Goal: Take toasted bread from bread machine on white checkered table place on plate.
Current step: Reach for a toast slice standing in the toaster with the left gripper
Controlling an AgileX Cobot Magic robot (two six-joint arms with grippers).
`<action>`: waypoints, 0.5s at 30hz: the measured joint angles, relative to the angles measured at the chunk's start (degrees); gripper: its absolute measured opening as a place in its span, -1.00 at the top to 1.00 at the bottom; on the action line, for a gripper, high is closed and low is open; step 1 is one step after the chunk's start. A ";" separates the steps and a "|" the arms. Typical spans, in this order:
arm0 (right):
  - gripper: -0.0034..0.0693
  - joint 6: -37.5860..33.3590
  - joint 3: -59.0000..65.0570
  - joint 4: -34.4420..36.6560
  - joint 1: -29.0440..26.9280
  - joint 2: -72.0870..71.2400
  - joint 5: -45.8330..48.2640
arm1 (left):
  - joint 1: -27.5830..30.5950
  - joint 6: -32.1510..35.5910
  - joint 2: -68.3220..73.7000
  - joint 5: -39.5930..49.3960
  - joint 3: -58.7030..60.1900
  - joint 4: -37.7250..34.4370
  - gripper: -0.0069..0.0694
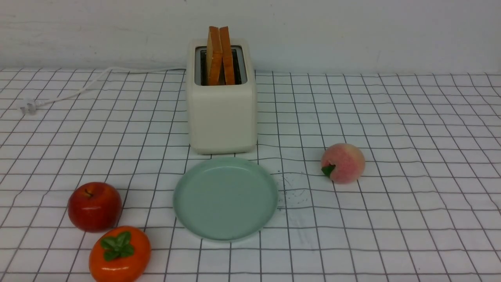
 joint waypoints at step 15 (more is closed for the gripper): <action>0.25 0.00 0.00 0.00 0.00 0.00 0.00 | 0.00 -0.75 0.00 -12.59 0.00 -37.33 0.20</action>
